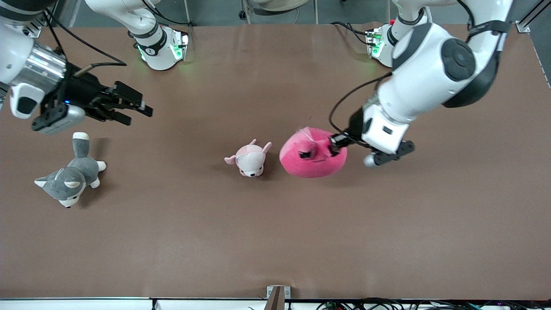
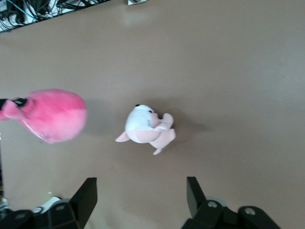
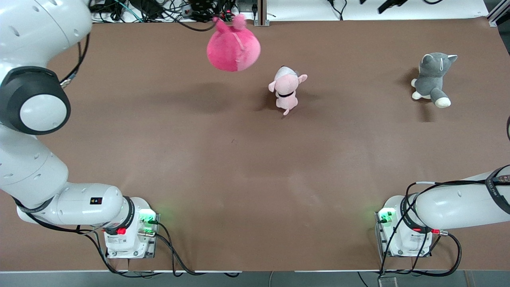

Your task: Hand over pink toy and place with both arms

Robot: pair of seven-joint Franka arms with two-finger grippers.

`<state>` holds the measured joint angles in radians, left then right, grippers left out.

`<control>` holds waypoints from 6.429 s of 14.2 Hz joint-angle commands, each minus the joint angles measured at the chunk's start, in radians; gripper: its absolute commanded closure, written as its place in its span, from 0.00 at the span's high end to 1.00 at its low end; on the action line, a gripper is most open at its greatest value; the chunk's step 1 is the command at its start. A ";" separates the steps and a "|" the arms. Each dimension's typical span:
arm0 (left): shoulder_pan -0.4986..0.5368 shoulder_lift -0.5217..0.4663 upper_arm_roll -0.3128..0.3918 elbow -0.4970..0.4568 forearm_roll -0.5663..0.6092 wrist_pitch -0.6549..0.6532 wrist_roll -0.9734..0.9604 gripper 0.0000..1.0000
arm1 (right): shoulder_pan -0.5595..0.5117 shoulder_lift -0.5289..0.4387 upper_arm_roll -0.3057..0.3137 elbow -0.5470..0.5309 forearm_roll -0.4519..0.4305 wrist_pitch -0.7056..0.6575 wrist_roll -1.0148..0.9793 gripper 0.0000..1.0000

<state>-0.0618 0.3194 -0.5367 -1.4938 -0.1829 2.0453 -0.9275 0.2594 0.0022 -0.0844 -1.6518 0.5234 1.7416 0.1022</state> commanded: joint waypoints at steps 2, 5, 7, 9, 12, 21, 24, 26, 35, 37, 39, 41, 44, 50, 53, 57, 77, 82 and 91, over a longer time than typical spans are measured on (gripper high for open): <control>-0.105 0.055 0.000 0.058 -0.029 0.116 -0.149 0.00 | 0.029 0.033 -0.012 0.001 0.119 0.007 0.051 0.81; -0.188 0.115 0.001 0.130 -0.026 0.182 -0.295 0.00 | 0.049 0.058 -0.011 0.004 0.129 0.051 0.057 0.80; -0.222 0.139 0.001 0.139 -0.027 0.257 -0.342 0.00 | 0.093 0.079 -0.011 0.004 0.133 0.107 0.059 0.78; -0.266 0.168 0.003 0.147 -0.027 0.340 -0.381 0.00 | 0.115 0.097 -0.011 0.006 0.133 0.154 0.074 0.78; -0.311 0.194 0.004 0.149 -0.026 0.384 -0.406 0.00 | 0.150 0.110 -0.012 0.013 0.132 0.168 0.140 0.78; -0.328 0.204 0.006 0.147 -0.026 0.388 -0.407 0.00 | 0.170 0.162 -0.012 0.017 0.119 0.219 0.140 0.79; -0.328 0.210 0.006 0.147 -0.026 0.400 -0.407 0.00 | 0.173 0.165 -0.012 0.015 0.118 0.210 0.142 0.79; -0.328 0.210 0.006 0.147 -0.026 0.400 -0.407 0.00 | 0.175 0.165 -0.012 0.012 0.118 0.205 0.140 0.79; -0.328 0.211 0.006 0.149 -0.024 0.407 -0.407 0.00 | 0.189 0.167 -0.012 0.001 0.109 0.196 0.137 0.63; -0.328 0.211 0.006 0.147 -0.024 0.412 -0.407 0.00 | 0.195 0.167 -0.012 0.001 0.069 0.196 0.137 0.50; -0.329 0.216 0.006 0.149 -0.026 0.432 -0.407 0.00 | 0.198 0.167 -0.012 0.003 0.067 0.167 0.137 0.08; -0.334 0.217 0.006 0.147 -0.024 0.437 -0.407 0.00 | 0.195 0.167 -0.012 0.004 0.067 0.153 0.139 0.00; -0.331 0.224 0.006 0.147 -0.026 0.437 -0.407 0.08 | 0.192 0.165 -0.012 0.009 0.067 0.153 0.142 0.00; -0.313 0.201 0.011 0.145 -0.007 0.420 -0.399 1.00 | 0.181 0.163 -0.017 0.013 0.069 0.135 0.131 0.00; -0.293 0.178 0.011 0.139 0.116 0.342 -0.393 1.00 | 0.109 0.162 -0.021 0.041 0.066 0.037 0.113 0.00; -0.253 0.162 0.011 0.138 0.322 0.126 -0.208 1.00 | -0.017 0.167 -0.023 0.033 0.060 0.019 0.033 0.00; 0.124 -0.218 0.226 0.097 0.263 -0.528 0.691 1.00 | -0.364 0.473 -0.018 0.030 0.224 -0.169 -0.462 0.00; 0.091 -0.396 0.376 -0.100 0.177 -0.513 0.740 1.00 | -0.368 0.519 -0.018 0.029 0.228 -0.166 -0.512 0.00; 0.111 -0.411 0.382 -0.114 0.175 -0.539 0.743 1.00 | -0.370 0.558 -0.020 0.030 0.237 -0.137 -0.539 0.05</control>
<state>0.0393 -0.0716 -0.1559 -1.5926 0.0060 1.5091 -0.1986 -0.0913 0.5535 -0.1180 -1.6290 0.7371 1.6000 -0.4216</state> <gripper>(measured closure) 0.000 0.881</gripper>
